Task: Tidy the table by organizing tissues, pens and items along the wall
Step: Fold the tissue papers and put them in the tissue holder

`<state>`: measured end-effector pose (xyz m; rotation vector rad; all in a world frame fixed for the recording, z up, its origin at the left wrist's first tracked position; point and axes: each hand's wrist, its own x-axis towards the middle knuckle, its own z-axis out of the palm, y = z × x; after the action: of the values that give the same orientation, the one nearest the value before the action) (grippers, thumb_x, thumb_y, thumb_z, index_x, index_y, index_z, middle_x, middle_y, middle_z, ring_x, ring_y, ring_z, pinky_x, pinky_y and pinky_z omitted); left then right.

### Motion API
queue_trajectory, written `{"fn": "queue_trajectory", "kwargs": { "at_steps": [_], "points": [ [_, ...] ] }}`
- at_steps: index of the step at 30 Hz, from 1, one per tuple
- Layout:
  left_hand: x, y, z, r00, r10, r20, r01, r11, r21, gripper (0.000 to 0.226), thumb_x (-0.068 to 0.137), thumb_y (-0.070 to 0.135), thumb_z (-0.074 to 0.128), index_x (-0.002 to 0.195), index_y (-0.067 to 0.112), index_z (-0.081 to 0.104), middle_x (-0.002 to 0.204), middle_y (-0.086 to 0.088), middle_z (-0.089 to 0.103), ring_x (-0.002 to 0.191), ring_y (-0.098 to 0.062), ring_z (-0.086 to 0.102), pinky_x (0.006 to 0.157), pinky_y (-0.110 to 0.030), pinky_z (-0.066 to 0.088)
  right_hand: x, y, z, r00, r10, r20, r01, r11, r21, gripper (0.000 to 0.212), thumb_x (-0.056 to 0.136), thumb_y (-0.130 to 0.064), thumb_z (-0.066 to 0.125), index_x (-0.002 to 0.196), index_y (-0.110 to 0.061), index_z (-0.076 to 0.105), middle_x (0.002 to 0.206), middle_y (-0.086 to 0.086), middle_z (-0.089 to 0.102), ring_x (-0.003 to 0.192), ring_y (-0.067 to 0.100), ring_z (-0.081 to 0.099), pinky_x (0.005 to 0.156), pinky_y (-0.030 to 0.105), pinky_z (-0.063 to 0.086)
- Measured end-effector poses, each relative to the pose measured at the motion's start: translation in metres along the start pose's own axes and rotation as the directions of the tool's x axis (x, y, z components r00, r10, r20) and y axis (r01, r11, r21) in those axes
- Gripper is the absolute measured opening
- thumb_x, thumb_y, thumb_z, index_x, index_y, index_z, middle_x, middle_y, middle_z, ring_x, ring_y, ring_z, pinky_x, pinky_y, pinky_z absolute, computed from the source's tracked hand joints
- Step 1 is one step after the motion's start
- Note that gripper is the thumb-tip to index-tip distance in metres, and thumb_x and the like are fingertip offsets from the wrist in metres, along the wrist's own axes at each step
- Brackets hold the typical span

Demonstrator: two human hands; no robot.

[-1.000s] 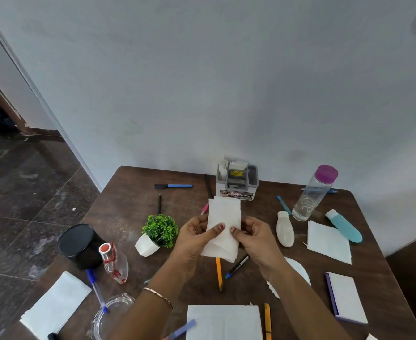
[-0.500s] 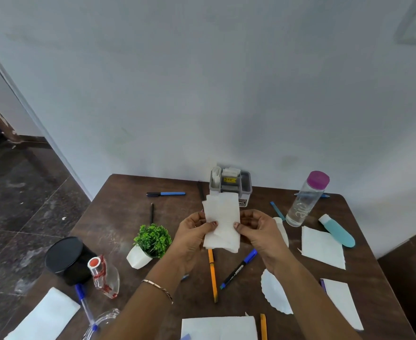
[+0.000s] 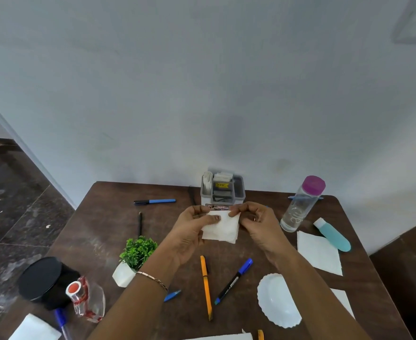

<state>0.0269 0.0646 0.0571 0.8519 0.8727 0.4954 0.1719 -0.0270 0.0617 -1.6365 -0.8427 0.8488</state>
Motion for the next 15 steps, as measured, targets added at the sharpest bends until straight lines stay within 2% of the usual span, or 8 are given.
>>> {"fn": "queue_trajectory", "kwargs": {
  "at_steps": [2, 4, 6, 8, 9, 11, 12, 15],
  "points": [
    [0.009, 0.000, 0.002, 0.999, 0.014, -0.029, -0.014, 1.000, -0.012, 0.047, 0.073, -0.006, 0.073, 0.113, 0.009, 0.052, 0.113, -0.017, 0.062, 0.093, -0.030, 0.066, 0.059, -0.034, 0.060, 0.008, 0.003, 0.000, 0.999, 0.033, 0.007, -0.034, 0.993, 0.112, 0.029, 0.095, -0.002, 0.050, 0.102, -0.024, 0.068, 0.112, -0.002, 0.067, 0.106, 0.014, 0.062, 0.087, 0.024, 0.055],
    [0.018, 0.000, 0.005, 0.999, 0.024, -0.048, -0.028, 0.995, -0.091, 0.055, 0.073, -0.010, 0.072, 0.119, 0.008, 0.049, 0.114, -0.017, 0.062, 0.096, -0.031, 0.066, 0.064, -0.038, 0.061, 0.016, 0.006, 0.004, 0.990, 0.139, -0.007, -0.127, 0.928, 0.351, 0.023, 0.098, -0.014, 0.047, 0.111, -0.024, 0.064, 0.118, 0.006, 0.064, 0.107, 0.021, 0.062, 0.093, 0.039, 0.053],
    [0.028, -0.002, 0.010, 0.998, 0.030, -0.058, -0.040, 0.985, -0.169, 0.058, 0.073, -0.010, 0.071, 0.123, 0.006, 0.047, 0.117, -0.017, 0.062, 0.102, -0.033, 0.065, 0.073, -0.043, 0.060, 0.022, 0.011, 0.010, 0.955, 0.296, 0.015, -0.244, 0.759, 0.603, 0.026, 0.093, -0.029, 0.052, 0.114, -0.015, 0.061, 0.114, 0.014, 0.066, 0.101, 0.027, 0.064, 0.085, 0.041, 0.056],
    [0.039, -0.006, 0.017, 0.995, 0.035, -0.090, -0.054, 0.975, -0.217, 0.056, 0.074, -0.009, 0.071, 0.123, 0.005, 0.047, 0.116, -0.017, 0.062, 0.106, -0.034, 0.064, 0.081, -0.046, 0.057, 0.024, 0.015, 0.016, 0.930, 0.363, 0.065, -0.295, 0.628, 0.720, 0.046, 0.081, -0.042, 0.059, 0.114, -0.011, 0.062, 0.109, 0.016, 0.070, 0.101, 0.030, 0.066, 0.083, 0.041, 0.057],
    [0.045, -0.008, 0.021, 0.994, 0.035, -0.108, -0.061, 0.967, -0.246, 0.055, 0.074, -0.009, 0.071, 0.122, 0.003, 0.047, 0.115, -0.017, 0.062, 0.105, -0.034, 0.064, 0.083, -0.048, 0.057, 0.023, 0.017, 0.021, 0.927, 0.368, 0.078, -0.301, 0.602, 0.739, 0.046, 0.079, -0.042, 0.061, 0.113, -0.011, 0.063, 0.107, 0.016, 0.071, 0.101, 0.030, 0.067, 0.085, 0.041, 0.056],
    [0.058, -0.015, 0.029, 0.990, 0.021, -0.138, -0.061, 0.953, -0.296, 0.055, 0.074, -0.010, 0.072, 0.122, 0.000, 0.047, 0.115, -0.021, 0.063, 0.104, -0.036, 0.065, 0.084, -0.049, 0.056, 0.023, 0.021, 0.030, 0.928, 0.370, 0.032, -0.272, 0.620, 0.736, 0.030, 0.084, -0.032, 0.064, 0.106, -0.012, 0.065, 0.100, 0.013, 0.073, 0.096, 0.025, 0.069, 0.085, 0.039, 0.056],
    [0.064, -0.017, 0.033, 0.988, 0.012, -0.153, -0.058, 0.951, -0.303, 0.056, 0.074, -0.009, 0.072, 0.123, -0.002, 0.047, 0.118, -0.023, 0.062, 0.104, -0.037, 0.064, 0.085, -0.050, 0.056, 0.025, 0.023, 0.035, 0.923, 0.384, -0.033, -0.251, 0.664, 0.704, 0.024, 0.086, -0.027, 0.065, 0.105, -0.013, 0.065, 0.099, 0.011, 0.074, 0.094, 0.023, 0.070, 0.086, 0.039, 0.056],
    [0.077, -0.022, 0.042, 0.985, -0.004, -0.172, -0.044, 0.960, -0.276, 0.056, 0.076, -0.007, 0.072, 0.125, -0.001, 0.046, 0.119, -0.022, 0.061, 0.106, -0.035, 0.064, 0.086, -0.048, 0.056, 0.042, 0.035, 0.038, 0.869, 0.434, -0.239, -0.232, 0.783, 0.577, 0.032, 0.085, -0.022, 0.069, 0.115, -0.011, 0.061, 0.104, 0.009, 0.071, 0.097, 0.023, 0.069, 0.090, 0.043, 0.054]
  ]
}}
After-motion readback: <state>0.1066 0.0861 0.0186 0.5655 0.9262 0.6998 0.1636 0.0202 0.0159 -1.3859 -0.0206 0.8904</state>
